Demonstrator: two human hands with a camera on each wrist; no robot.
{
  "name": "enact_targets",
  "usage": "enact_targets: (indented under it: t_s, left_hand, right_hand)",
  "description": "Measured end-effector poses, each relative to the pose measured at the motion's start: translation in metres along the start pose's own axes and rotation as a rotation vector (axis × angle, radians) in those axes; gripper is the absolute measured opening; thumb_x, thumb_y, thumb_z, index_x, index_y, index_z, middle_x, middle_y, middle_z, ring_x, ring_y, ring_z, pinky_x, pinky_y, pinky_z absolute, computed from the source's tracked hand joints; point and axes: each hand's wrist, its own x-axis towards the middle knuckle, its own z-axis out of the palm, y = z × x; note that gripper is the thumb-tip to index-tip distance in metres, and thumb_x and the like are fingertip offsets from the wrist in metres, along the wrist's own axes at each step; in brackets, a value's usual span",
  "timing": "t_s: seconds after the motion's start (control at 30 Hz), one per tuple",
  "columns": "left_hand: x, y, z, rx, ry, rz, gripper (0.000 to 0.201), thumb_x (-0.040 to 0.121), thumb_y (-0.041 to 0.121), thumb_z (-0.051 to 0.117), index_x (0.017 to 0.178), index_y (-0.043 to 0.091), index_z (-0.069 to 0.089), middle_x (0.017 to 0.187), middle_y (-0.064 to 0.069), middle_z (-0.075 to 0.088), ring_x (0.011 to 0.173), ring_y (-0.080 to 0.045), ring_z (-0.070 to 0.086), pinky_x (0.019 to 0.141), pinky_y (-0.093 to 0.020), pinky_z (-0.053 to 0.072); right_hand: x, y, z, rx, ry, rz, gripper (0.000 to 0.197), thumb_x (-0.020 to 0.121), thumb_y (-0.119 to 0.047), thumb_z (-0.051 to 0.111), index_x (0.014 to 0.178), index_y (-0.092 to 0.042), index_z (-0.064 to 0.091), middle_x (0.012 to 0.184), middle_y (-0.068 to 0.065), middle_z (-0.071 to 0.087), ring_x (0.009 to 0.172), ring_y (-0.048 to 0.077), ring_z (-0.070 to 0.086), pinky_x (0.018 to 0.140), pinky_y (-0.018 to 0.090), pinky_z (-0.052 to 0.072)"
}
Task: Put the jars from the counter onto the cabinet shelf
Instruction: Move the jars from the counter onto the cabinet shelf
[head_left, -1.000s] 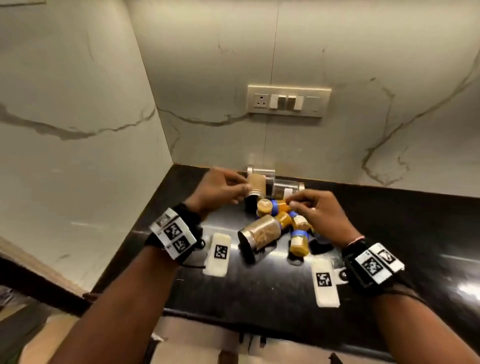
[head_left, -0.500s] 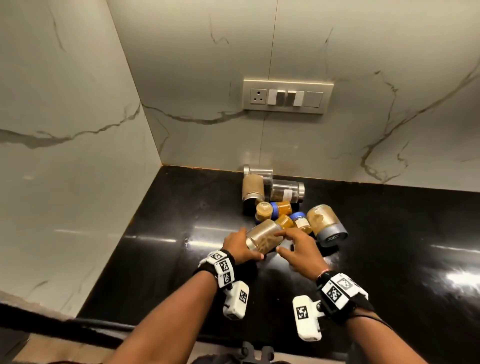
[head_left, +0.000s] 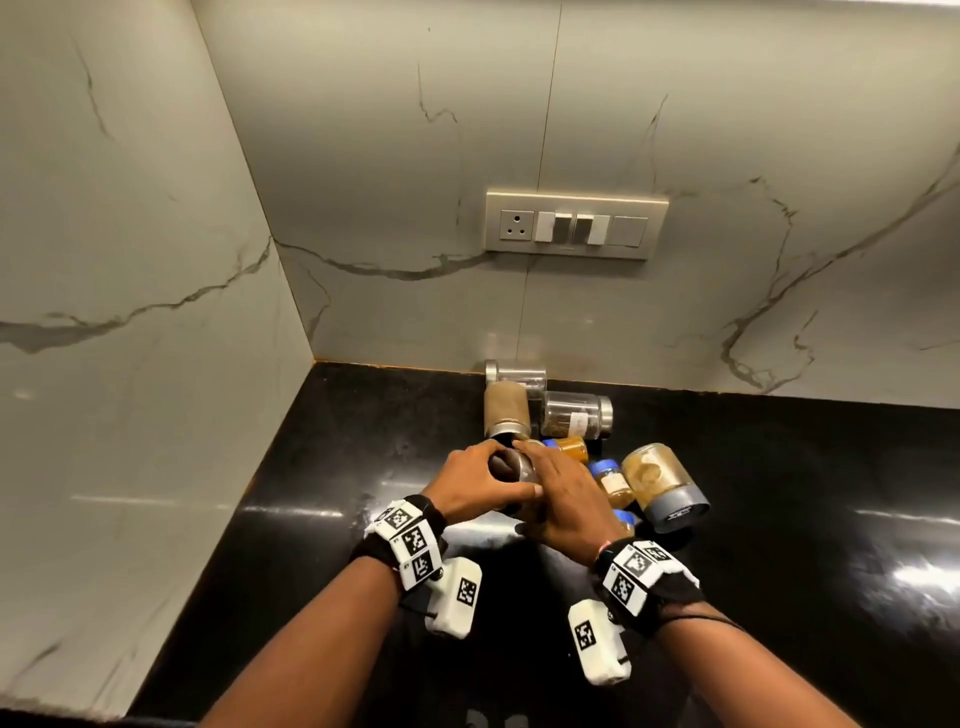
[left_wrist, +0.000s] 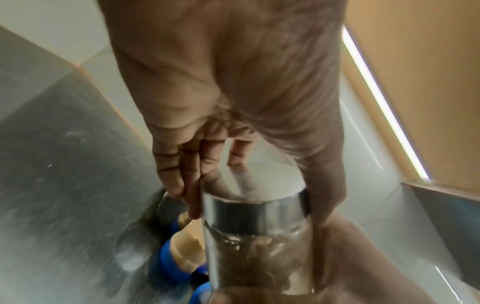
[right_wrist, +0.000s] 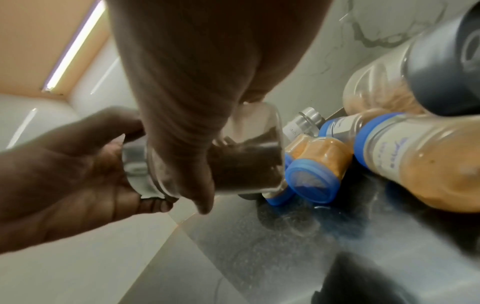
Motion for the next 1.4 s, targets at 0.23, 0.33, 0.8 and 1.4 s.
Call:
enact_targets:
  t_s: [0.23,0.33,0.8,1.4]
  left_hand:
    - [0.032,-0.002,-0.032,-0.068,-0.029,0.055,0.06,0.078,0.066,0.065,0.117,0.022,0.07,0.11,0.001,0.074,0.101,-0.014,0.069,0.092,-0.038,0.057]
    - [0.066,-0.014,-0.046,0.069,0.086,0.017,0.046,0.082,0.036,0.076,0.122,0.017,0.066,0.115,-0.006,0.072,0.105,-0.021,0.068,0.095,-0.041,0.055]
    - [0.163,-0.021,-0.026,1.158,-0.166,0.538,0.074,0.086,0.017,0.069,0.152,0.024,0.035,0.16,-0.013,0.029,0.148,-0.033,0.027,0.116,-0.047,0.028]
    - [0.143,-0.053,-0.04,1.057,-0.03,0.572,0.059,0.053,0.04,0.081,0.105,0.017,0.066,0.101,-0.009,0.064,0.091,-0.031,0.067,0.08,-0.038,0.053]
  right_hand:
    - [-0.001,-0.002,0.004,0.392,0.176,0.237,0.088,0.059,-0.039,0.085,0.132,-0.037,0.037,0.121,-0.009,0.056,0.105,0.012,0.062,0.087,0.032,0.057]
    - [-0.008,0.001,0.0,0.598,0.214,0.32,0.09,0.063,-0.026,0.091,0.132,-0.039,0.034,0.119,-0.014,0.058,0.107,0.004,0.062,0.085,0.014,0.049]
    - [-0.055,0.026,-0.026,0.79,0.323,0.533,0.092,0.062,-0.015,0.094,0.135,-0.032,0.041,0.12,-0.01,0.066,0.104,-0.006,0.065,0.08,0.01,0.052]
    - [-0.085,0.021,-0.041,0.842,0.43,0.575,0.097,0.064,-0.012,0.094,0.141,-0.031,0.039,0.126,-0.009,0.062,0.109,0.001,0.064,0.086,0.018,0.05]
